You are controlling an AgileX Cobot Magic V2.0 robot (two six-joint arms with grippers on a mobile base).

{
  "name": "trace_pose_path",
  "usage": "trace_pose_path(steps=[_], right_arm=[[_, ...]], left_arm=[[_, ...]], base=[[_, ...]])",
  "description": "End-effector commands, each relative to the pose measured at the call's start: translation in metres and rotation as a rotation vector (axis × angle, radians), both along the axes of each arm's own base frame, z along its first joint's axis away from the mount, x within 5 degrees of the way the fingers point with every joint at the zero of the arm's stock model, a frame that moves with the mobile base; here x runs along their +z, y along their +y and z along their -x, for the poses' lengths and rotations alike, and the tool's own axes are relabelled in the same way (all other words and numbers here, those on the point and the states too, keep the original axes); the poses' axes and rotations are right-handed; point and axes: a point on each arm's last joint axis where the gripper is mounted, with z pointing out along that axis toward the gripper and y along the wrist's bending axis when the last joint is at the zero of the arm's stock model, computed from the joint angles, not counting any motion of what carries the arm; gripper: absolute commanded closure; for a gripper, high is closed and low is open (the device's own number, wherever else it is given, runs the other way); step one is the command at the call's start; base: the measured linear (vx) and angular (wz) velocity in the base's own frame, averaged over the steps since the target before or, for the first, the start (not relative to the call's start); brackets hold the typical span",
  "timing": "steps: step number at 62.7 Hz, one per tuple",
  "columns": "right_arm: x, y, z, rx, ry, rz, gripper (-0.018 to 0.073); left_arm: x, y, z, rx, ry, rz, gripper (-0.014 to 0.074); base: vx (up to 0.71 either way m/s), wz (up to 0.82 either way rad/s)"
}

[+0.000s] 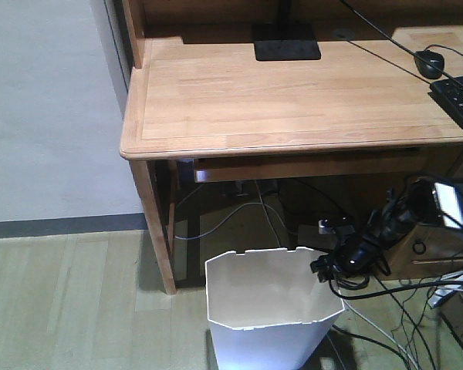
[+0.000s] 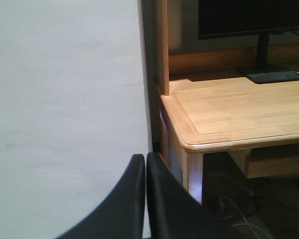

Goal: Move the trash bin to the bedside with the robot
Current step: 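Lower the right gripper down to the rim of the white trash bin, then close the right gripper on the bin rim nearest the robot's right side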

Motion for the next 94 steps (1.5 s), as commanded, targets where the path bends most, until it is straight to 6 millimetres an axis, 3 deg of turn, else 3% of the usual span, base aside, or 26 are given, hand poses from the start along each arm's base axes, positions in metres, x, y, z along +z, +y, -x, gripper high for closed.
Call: trace_pose_path(steps=[1, 14, 20, 25, 36, 53, 64, 75, 84, 94], right_arm=[[0.014, 0.007, -0.021, 0.021, -0.041, -0.013, 0.0067], [-0.008, 0.006, -0.018, 0.030, 0.027, -0.016, 0.0097], [-0.014, 0.003, -0.016, 0.031, 0.055, 0.009, 0.0151], [-0.017, 0.002, -0.015, 0.015, 0.073, 0.028, 0.0234], [-0.013, 0.001, -0.021, 0.031, 0.088, 0.036, 0.0571], [0.016, 0.007, -0.043, -0.012, 0.008, -0.033, 0.0568], [0.039, 0.010, -0.044, -0.015, -0.082, -0.075, 0.0567], [0.055, 0.007, -0.031, -0.021, -0.087, -0.098, 0.0566], [0.071, -0.012, -0.016, -0.044, -0.065, -0.106, 0.0566], [0.102, -0.036, 0.002, -0.031, -0.083, -0.107, 0.0566]], left_arm=[[0.015, 0.000, 0.001, 0.000, -0.101, 0.009, 0.0603], [0.015, 0.000, 0.001, 0.000, -0.101, 0.009, 0.0603], [0.015, 0.000, 0.001, 0.000, -0.101, 0.009, 0.0603], [0.015, 0.000, 0.001, 0.000, -0.101, 0.009, 0.0603], [0.015, 0.000, 0.001, 0.000, -0.101, 0.009, 0.0603], [0.015, 0.000, 0.001, 0.000, -0.101, 0.009, 0.0603], [0.015, 0.000, 0.001, 0.000, -0.101, 0.009, 0.0603], [0.015, 0.000, 0.001, 0.000, -0.101, 0.009, 0.0603], [0.015, 0.000, 0.001, 0.000, -0.101, 0.009, 0.0603], [0.015, 0.000, 0.001, 0.000, -0.101, 0.009, 0.0603]], base=[[0.00, 0.00], [0.00, 0.00], [0.00, 0.00], [0.00, 0.00], [0.00, 0.00], [0.00, 0.00], [0.00, 0.00], [0.00, 0.00], [0.00, 0.00], [0.00, 0.00]])
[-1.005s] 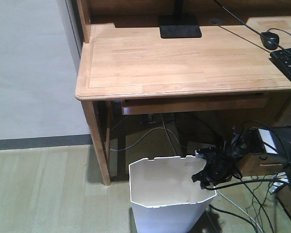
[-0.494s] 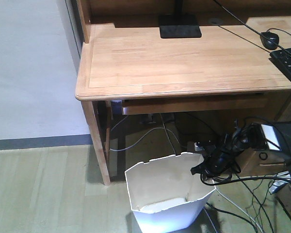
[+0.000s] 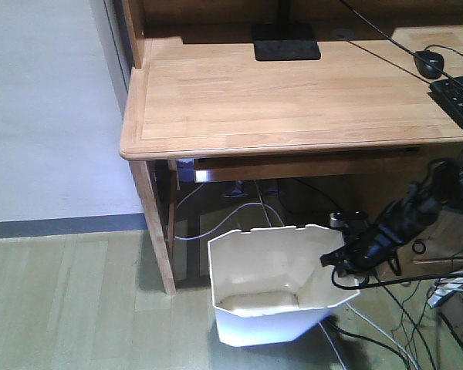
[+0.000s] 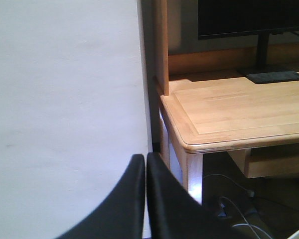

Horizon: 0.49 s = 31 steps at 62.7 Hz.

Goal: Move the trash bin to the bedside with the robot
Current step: 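Close the right gripper on the bin rim nearest the robot's right side, then lift and drag the bin out from under the desk with the right gripper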

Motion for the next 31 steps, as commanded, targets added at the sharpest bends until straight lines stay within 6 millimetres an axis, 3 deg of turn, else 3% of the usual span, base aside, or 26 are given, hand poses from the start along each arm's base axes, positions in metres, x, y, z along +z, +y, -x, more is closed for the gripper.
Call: trace_pose_path(steps=[1, 13, 31], right_arm=[[0.053, -0.015, -0.007, 0.019, -0.070, -0.042, 0.0566], [0.099, -0.032, 0.013, 0.026, -0.129, -0.054, 0.0566], [0.147, -0.021, 0.058, -0.021, -0.165, -0.109, 0.0565]], left_arm=[[0.015, 0.000, 0.001, 0.000, -0.101, 0.009, 0.0603], [0.015, 0.000, 0.001, 0.000, -0.101, 0.009, 0.0603], [0.015, 0.000, 0.001, 0.000, -0.101, 0.009, 0.0603]], base=[[0.00, 0.00], [0.00, 0.00], [0.00, 0.00]])
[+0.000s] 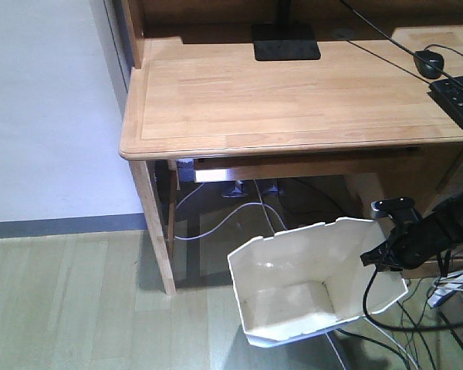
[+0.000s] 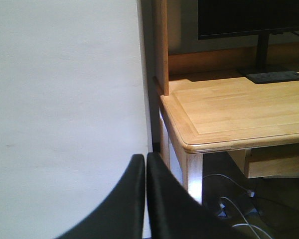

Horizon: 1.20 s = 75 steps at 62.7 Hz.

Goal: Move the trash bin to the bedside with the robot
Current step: 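Lift and drag the bin out from under the desk with the right gripper, then hold the bin in the right gripper while the base turns toward the bed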

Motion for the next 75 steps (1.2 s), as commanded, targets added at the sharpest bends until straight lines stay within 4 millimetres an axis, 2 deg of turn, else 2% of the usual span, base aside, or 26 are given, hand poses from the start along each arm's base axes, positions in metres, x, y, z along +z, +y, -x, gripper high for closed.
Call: trace_pose_path(steps=[1, 10, 18, 75], right_arm=[[0.039, 0.012, 0.004, -0.049, -0.055, -0.136, 0.0565], [0.042, 0.016, 0.021, -0.058, -0.032, -0.143, 0.0565], [0.040, 0.018, 0.027, -0.057, -0.010, -0.157, 0.0565], [0.040, 0.019, 0.027, -0.058, -0.008, -0.167, 0.0565]], left_arm=[[0.015, 0.000, 0.001, 0.000, -0.101, 0.009, 0.0603], [0.015, 0.000, 0.001, 0.000, -0.101, 0.009, 0.0603], [0.015, 0.000, 0.001, 0.000, -0.101, 0.009, 0.0603], [0.015, 0.000, 0.001, 0.000, -0.101, 0.009, 0.0603]], base=[[0.00, 0.00], [0.00, 0.00], [0.00, 0.00], [0.00, 0.02]])
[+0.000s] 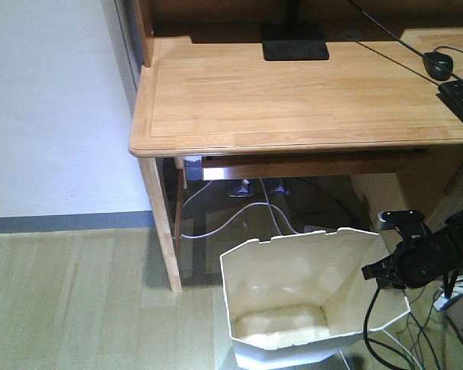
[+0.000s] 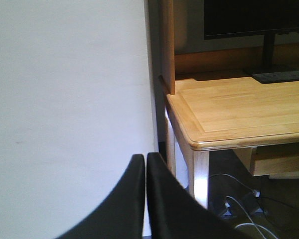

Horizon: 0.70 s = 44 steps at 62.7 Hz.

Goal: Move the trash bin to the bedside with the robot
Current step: 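Hold the bin in the right gripper while the base turns toward the bed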

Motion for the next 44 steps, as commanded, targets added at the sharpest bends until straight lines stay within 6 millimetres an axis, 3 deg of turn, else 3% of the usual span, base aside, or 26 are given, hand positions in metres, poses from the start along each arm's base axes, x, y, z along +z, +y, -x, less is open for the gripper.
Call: trace_pose_path(steps=[1, 22, 44], right_arm=[[0.0244, 0.0092, -0.0100, -0.003, -0.056, -0.125, 0.0565], [0.0244, 0.0092, -0.0100, -0.003, -0.056, -0.125, 0.0565], [0.0244, 0.0091, -0.0101, -0.003, -0.056, -0.123, 0.0565]], left_arm=[[0.0148, -0.0001, 0.0014, 0.000, -0.101, 0.009, 0.0603], [0.0148, -0.0001, 0.0014, 0.000, -0.101, 0.009, 0.0603], [0.0148, -0.0001, 0.0014, 0.000, -0.101, 0.009, 0.0603]], base=[[-0.03, 0.11], [-0.05, 0.25], [-0.04, 0.58]])
